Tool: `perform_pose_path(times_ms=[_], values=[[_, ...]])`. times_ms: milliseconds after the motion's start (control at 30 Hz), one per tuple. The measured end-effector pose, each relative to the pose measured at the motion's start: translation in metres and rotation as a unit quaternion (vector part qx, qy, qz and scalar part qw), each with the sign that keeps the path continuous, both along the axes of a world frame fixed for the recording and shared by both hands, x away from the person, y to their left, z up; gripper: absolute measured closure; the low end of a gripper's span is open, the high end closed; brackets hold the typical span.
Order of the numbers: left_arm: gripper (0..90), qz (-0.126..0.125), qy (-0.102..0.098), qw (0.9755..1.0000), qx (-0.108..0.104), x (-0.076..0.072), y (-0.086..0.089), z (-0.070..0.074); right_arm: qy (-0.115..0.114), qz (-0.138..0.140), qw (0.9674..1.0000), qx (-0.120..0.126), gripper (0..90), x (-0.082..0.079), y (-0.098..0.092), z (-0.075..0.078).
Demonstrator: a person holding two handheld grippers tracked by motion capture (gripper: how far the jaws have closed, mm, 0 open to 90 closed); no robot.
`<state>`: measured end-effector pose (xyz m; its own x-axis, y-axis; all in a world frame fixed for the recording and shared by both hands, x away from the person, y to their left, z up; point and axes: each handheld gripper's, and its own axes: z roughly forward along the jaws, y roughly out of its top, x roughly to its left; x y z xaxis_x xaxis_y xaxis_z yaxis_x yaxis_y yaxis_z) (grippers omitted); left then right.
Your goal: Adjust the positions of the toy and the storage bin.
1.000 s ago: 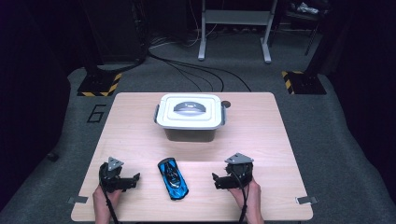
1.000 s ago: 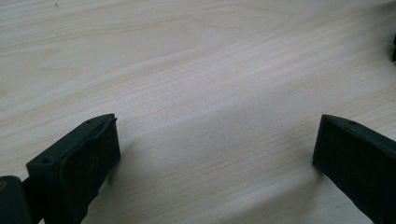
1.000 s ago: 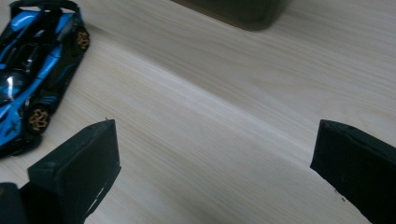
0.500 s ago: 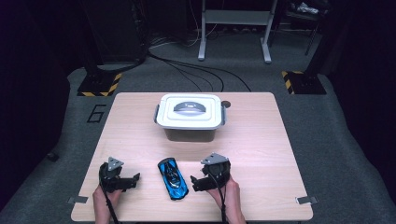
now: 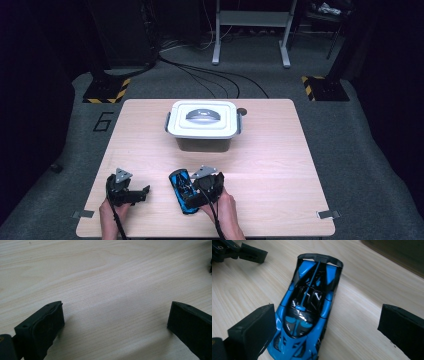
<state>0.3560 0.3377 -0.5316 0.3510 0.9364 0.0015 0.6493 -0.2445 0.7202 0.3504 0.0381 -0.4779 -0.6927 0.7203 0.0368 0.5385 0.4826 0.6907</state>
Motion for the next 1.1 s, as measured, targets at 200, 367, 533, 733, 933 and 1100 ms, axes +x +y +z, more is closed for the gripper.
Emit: perform_pose_path(times_ms=[200,367,533,733,933,1100], values=[[0.8,0.000,0.000,1.0000,0.000,0.000,0.000,0.000,0.015,0.007,0.9999,-0.005,0.0,0.005,0.021,-0.002],[0.8,0.002,0.000,1.0000,-0.003,0.000,-0.001,0.000,0.032,0.000,0.9993,-0.018,0.0,0.018,0.038,-0.003],[0.9,0.002,0.000,1.0000,-0.003,0.000,0.000,0.000,0.050,-0.004,0.9984,-0.026,0.1,0.035,0.051,-0.008],[0.9,0.002,0.000,1.0000,-0.003,0.000,0.000,0.000,0.075,-0.012,0.9964,-0.038,0.8,0.054,0.067,-0.017],[1.0,0.002,0.002,1.0000,-0.002,-0.001,0.000,0.000,0.088,-0.026,0.9952,-0.036,12.2,0.065,0.074,-0.025],[1.0,0.001,0.004,1.0000,-0.002,-0.001,0.000,0.000,0.092,-0.030,0.9947,-0.034,20.1,0.069,0.074,-0.027]])
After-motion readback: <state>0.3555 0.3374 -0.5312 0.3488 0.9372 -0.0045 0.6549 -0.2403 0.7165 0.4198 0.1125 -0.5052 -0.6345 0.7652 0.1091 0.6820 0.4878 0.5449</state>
